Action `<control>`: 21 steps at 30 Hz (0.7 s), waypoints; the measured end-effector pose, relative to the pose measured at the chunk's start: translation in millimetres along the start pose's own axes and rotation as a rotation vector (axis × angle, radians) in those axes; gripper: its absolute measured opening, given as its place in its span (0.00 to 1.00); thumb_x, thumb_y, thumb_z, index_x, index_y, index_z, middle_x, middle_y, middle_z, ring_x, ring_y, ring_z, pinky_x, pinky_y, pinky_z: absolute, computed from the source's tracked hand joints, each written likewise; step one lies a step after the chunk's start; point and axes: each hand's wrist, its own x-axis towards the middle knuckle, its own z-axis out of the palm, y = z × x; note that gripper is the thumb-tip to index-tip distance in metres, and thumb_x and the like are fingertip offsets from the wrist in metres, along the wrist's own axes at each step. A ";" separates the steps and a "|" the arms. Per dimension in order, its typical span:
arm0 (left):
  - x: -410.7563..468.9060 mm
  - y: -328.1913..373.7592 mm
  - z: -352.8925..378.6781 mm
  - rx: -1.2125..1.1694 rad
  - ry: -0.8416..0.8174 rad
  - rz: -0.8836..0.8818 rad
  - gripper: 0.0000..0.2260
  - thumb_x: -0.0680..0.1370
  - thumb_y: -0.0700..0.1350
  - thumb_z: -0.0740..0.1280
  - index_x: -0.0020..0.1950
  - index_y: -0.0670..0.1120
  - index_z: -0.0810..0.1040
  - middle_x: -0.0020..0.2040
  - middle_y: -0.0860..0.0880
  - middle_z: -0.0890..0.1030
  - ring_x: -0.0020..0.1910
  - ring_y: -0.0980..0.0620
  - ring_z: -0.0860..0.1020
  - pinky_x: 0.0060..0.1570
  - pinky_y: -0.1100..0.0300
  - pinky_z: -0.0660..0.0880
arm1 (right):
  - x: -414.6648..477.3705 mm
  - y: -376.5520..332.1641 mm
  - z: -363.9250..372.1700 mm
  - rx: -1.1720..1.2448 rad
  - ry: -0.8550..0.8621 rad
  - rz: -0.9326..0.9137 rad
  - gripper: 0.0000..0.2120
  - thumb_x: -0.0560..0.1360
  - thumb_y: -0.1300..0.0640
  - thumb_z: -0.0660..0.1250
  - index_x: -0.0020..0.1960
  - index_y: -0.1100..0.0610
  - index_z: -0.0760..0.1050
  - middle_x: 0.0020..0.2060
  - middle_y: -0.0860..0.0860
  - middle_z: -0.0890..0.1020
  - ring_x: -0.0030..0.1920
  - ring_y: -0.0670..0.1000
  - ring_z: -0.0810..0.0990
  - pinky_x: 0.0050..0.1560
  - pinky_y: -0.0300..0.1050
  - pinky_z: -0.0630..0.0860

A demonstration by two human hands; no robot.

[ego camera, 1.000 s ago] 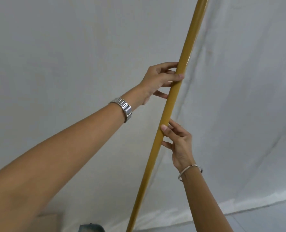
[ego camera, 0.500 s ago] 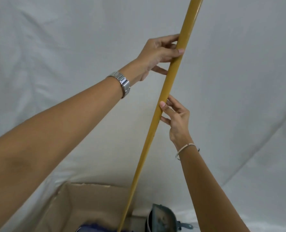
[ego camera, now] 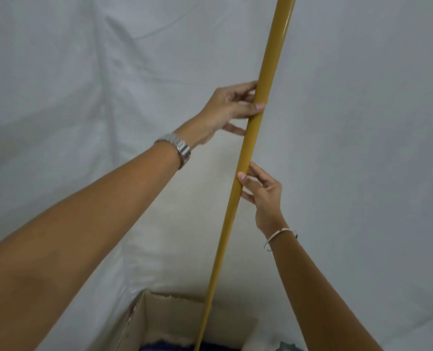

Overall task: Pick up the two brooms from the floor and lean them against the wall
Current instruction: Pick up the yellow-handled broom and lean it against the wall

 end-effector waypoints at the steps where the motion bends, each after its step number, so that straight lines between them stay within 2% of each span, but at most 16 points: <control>1: 5.7 -9.9 -6.1 -0.021 0.014 0.002 0.23 0.74 0.41 0.70 0.69 0.47 0.71 0.54 0.50 0.79 0.47 0.56 0.82 0.42 0.53 0.82 | 8.6 6.8 4.5 0.003 0.008 0.006 0.19 0.70 0.63 0.71 0.60 0.60 0.76 0.49 0.52 0.82 0.47 0.49 0.82 0.50 0.49 0.80; 4: 23.6 -35.9 -12.7 -0.091 0.110 0.009 0.20 0.74 0.40 0.70 0.65 0.47 0.74 0.49 0.53 0.81 0.44 0.57 0.81 0.40 0.55 0.82 | 33.1 20.5 13.5 0.007 0.021 0.037 0.19 0.69 0.63 0.71 0.59 0.58 0.76 0.45 0.50 0.83 0.44 0.47 0.81 0.47 0.44 0.80; 8: 52.7 -55.7 -24.7 -0.134 0.243 0.040 0.20 0.71 0.40 0.73 0.61 0.49 0.75 0.48 0.54 0.81 0.45 0.53 0.82 0.36 0.55 0.82 | 70.7 29.7 26.9 0.033 0.036 0.060 0.18 0.69 0.63 0.71 0.58 0.57 0.77 0.38 0.45 0.81 0.39 0.42 0.80 0.38 0.35 0.79; 11: 70.1 -69.6 -29.8 -0.118 0.300 0.069 0.17 0.70 0.39 0.74 0.56 0.49 0.74 0.48 0.53 0.80 0.47 0.51 0.81 0.34 0.55 0.82 | 92.5 39.4 33.7 0.033 0.041 0.053 0.18 0.69 0.63 0.72 0.59 0.57 0.76 0.38 0.46 0.81 0.38 0.42 0.80 0.34 0.32 0.78; 14: 89.8 -83.0 -35.7 -0.082 0.335 0.083 0.12 0.70 0.37 0.73 0.51 0.47 0.75 0.51 0.50 0.79 0.47 0.48 0.81 0.37 0.50 0.82 | 115.2 46.0 36.3 0.017 0.031 0.042 0.18 0.70 0.62 0.71 0.60 0.58 0.76 0.41 0.48 0.82 0.40 0.44 0.80 0.31 0.31 0.77; 16: 101.6 -88.9 -40.3 -0.033 0.334 0.075 0.12 0.71 0.36 0.73 0.51 0.47 0.76 0.52 0.49 0.78 0.46 0.49 0.81 0.39 0.50 0.82 | 130.5 50.7 35.5 -0.006 0.029 0.035 0.19 0.70 0.61 0.71 0.60 0.57 0.75 0.43 0.49 0.82 0.41 0.45 0.81 0.33 0.33 0.78; 21: 112.7 -104.2 -47.0 0.059 0.323 0.036 0.13 0.71 0.36 0.73 0.51 0.49 0.77 0.52 0.48 0.78 0.46 0.51 0.81 0.36 0.53 0.82 | 153.7 61.8 34.7 -0.110 0.023 0.053 0.21 0.70 0.55 0.72 0.62 0.54 0.75 0.46 0.54 0.81 0.45 0.49 0.81 0.50 0.50 0.79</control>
